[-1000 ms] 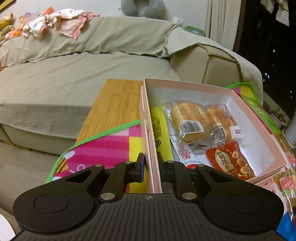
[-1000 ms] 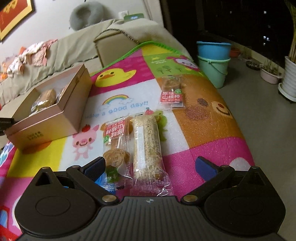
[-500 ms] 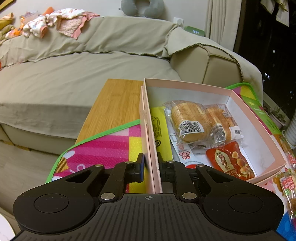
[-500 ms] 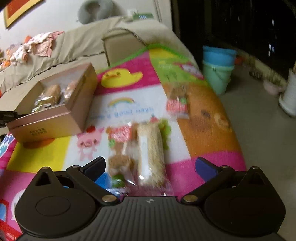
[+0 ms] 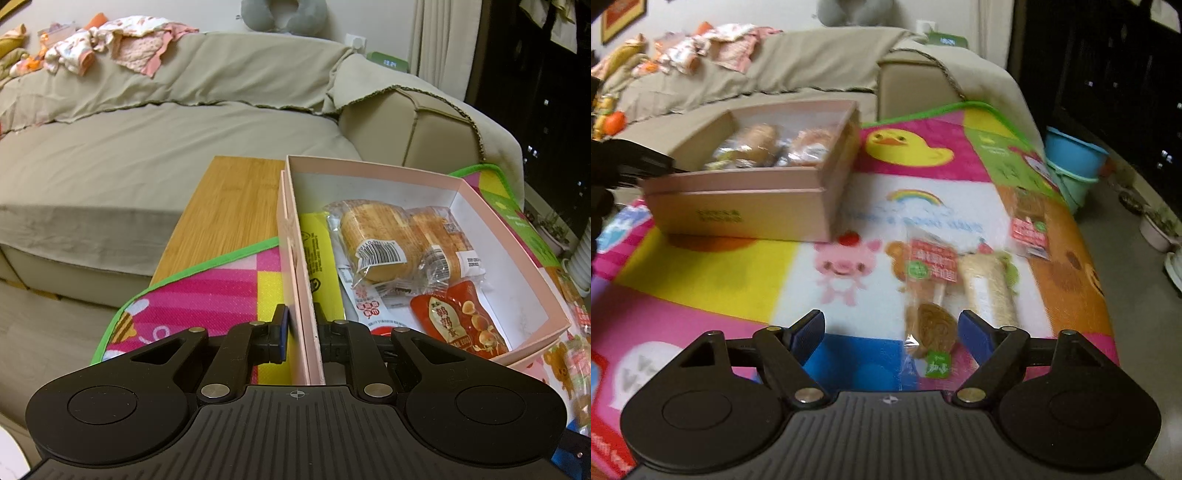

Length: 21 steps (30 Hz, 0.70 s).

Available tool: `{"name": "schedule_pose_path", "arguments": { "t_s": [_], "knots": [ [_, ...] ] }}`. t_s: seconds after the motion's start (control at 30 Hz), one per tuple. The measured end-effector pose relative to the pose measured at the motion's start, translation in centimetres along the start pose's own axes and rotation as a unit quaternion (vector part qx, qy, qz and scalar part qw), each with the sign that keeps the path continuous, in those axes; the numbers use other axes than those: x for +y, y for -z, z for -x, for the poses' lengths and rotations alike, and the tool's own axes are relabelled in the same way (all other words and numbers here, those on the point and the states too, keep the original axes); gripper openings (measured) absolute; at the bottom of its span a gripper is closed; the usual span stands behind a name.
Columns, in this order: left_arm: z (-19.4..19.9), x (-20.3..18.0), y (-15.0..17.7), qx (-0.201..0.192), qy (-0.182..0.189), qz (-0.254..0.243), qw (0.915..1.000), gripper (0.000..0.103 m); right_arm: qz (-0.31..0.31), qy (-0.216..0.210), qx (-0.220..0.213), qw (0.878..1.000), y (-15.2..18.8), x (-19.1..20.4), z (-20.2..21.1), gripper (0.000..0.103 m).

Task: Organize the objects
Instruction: 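Grasp a red-labelled hawthorn bar with the right gripper and lift it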

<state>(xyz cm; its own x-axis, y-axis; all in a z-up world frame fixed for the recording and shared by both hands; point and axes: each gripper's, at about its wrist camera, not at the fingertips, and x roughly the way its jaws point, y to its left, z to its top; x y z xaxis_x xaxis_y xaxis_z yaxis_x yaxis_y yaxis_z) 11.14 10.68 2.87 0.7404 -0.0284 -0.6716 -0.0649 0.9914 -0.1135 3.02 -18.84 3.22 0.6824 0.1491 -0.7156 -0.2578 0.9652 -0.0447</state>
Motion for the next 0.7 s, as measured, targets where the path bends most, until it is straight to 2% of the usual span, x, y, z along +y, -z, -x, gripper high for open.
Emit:
{"name": "schedule_pose_path", "arguments": {
  "t_s": [0.2,0.3,0.37,0.43,0.7],
  "knots": [
    [0.0,-0.1,0.0,0.001,-0.003,-0.001,1.0000,0.014,-0.030,-0.018,0.011,0.999,0.4,-1.4,-0.7,0.078],
    [0.0,-0.1,-0.1,0.002,-0.004,-0.004,1.0000,0.014,-0.032,-0.015,0.007,0.999,0.2,-1.2,-0.9,0.072],
    [0.0,-0.1,-0.1,0.003,-0.003,-0.003,1.0000,0.014,-0.028,-0.012,0.005,1.000,-0.1,-0.9,-0.9,0.049],
    [0.1,-0.2,-0.1,0.003,-0.005,-0.003,1.0000,0.014,-0.025,-0.019,0.009,0.999,-0.4,-0.8,-0.7,0.037],
    [0.4,-0.3,-0.1,-0.001,-0.006,-0.005,1.0000,0.014,-0.014,-0.027,0.019,0.999,-0.1,-0.5,0.7,0.036]
  ]
}}
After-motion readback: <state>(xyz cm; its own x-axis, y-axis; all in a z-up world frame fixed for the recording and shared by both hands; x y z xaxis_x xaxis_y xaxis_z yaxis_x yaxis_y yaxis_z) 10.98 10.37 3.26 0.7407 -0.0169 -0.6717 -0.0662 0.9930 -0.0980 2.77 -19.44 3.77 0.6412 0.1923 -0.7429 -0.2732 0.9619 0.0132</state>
